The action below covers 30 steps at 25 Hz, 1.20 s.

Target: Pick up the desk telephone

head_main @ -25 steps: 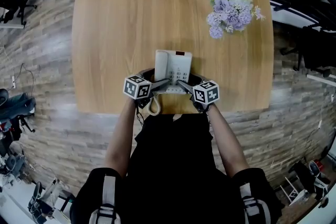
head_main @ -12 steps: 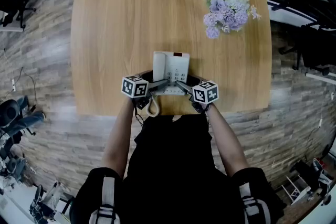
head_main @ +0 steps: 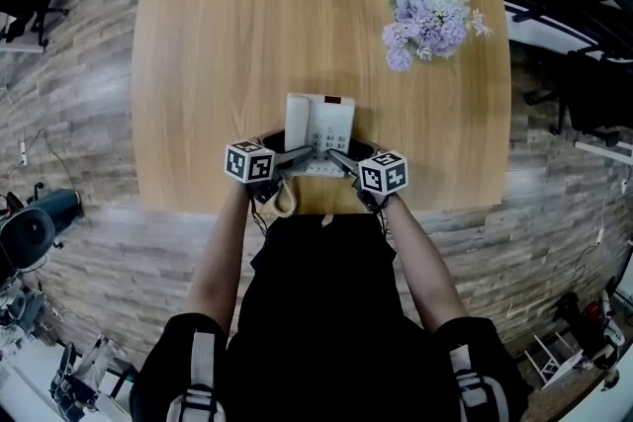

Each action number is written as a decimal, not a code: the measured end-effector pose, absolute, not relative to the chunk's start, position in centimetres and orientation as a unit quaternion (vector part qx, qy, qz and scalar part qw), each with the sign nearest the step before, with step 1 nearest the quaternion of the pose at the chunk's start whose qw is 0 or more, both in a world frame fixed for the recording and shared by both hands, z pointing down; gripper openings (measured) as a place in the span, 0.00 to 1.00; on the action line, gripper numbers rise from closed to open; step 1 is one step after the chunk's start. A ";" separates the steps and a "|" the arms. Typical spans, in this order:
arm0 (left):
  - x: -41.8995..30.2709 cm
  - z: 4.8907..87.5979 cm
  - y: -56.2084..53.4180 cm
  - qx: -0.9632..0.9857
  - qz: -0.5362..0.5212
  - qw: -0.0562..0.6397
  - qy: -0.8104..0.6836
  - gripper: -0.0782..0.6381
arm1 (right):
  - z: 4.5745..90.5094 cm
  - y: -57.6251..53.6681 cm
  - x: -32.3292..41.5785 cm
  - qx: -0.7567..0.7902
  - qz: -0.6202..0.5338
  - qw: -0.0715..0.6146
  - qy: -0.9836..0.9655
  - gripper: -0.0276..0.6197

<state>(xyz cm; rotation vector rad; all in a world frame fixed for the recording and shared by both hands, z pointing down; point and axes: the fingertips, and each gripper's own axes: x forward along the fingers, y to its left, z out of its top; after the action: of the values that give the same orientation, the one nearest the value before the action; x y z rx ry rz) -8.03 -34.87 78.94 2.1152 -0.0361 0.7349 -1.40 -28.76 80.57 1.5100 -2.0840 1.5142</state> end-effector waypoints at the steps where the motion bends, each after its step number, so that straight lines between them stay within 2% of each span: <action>1: -8.0 78.9 -34.9 0.849 0.298 0.436 -0.015 0.64 | 80.6 -28.8 -1.4 0.503 0.506 0.078 -0.696 0.46; 19: -8.6 78.2 -34.0 0.849 0.319 0.419 -0.051 0.64 | 80.2 -28.2 -1.6 0.483 0.532 0.095 -0.688 0.44; 30: -8.3 74.9 -33.1 0.856 0.286 0.422 -0.083 0.64 | 76.7 -27.9 -0.8 0.482 0.497 0.106 -0.714 0.44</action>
<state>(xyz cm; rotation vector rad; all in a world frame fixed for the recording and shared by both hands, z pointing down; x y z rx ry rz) -8.32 -33.05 74.91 2.1440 -0.2088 0.7174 -0.82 -27.86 76.71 1.4205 -2.1034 1.4633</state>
